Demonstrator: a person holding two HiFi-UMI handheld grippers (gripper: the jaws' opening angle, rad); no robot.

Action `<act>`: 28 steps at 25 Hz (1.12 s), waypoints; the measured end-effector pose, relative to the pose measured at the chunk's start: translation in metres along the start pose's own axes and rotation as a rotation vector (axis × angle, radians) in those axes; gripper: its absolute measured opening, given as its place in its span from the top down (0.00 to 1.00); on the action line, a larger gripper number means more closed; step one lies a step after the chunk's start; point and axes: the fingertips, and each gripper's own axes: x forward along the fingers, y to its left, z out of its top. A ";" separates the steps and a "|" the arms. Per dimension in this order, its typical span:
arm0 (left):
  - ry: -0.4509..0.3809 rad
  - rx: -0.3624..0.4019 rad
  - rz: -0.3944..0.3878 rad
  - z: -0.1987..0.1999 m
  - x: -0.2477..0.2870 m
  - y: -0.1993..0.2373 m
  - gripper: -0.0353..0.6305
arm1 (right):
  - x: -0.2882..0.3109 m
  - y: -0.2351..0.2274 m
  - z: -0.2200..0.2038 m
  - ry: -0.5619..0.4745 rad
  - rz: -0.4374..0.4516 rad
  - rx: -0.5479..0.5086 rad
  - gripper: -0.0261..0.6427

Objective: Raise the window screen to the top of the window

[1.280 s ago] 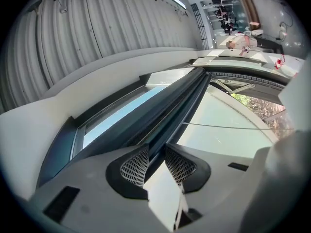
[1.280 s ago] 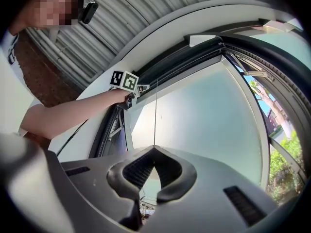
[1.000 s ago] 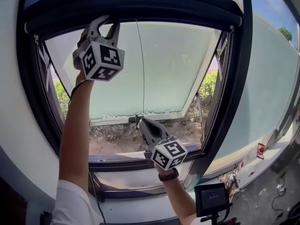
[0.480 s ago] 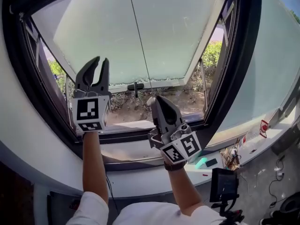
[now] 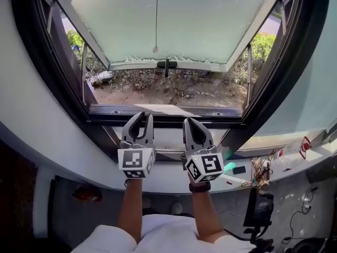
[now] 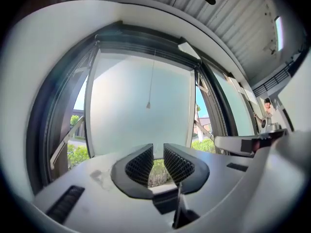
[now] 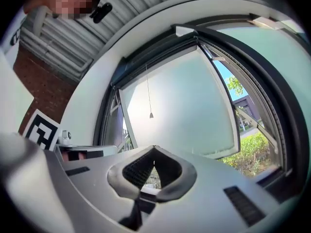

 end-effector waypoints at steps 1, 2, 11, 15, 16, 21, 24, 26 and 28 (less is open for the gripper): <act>0.030 -0.002 0.005 -0.015 -0.008 -0.006 0.87 | -0.004 0.001 -0.016 0.042 -0.004 -0.001 0.96; 0.056 -0.006 0.013 -0.029 -0.016 -0.010 0.89 | -0.008 0.003 -0.030 0.078 -0.004 0.010 0.96; 0.166 -0.044 -0.017 -0.086 -0.081 -0.034 0.94 | -0.047 0.040 -0.080 0.187 -0.025 0.040 0.96; 0.166 -0.050 -0.048 -0.078 -0.116 -0.035 0.94 | -0.065 0.065 -0.080 0.213 -0.064 0.025 0.96; 0.163 -0.050 -0.060 -0.076 -0.124 -0.034 0.94 | -0.069 0.075 -0.081 0.222 -0.069 0.007 0.96; 0.163 -0.044 -0.067 -0.074 -0.149 -0.010 0.94 | -0.073 0.121 -0.090 0.280 -0.068 -0.059 0.96; 0.157 -0.040 -0.064 -0.067 -0.150 0.001 0.94 | -0.073 0.131 -0.084 0.283 -0.080 -0.084 0.96; 0.153 -0.042 -0.073 -0.062 -0.146 0.005 0.94 | -0.071 0.130 -0.075 0.269 -0.092 -0.093 0.96; 0.147 -0.034 -0.084 -0.059 -0.141 0.008 0.94 | -0.067 0.126 -0.071 0.255 -0.101 -0.095 0.96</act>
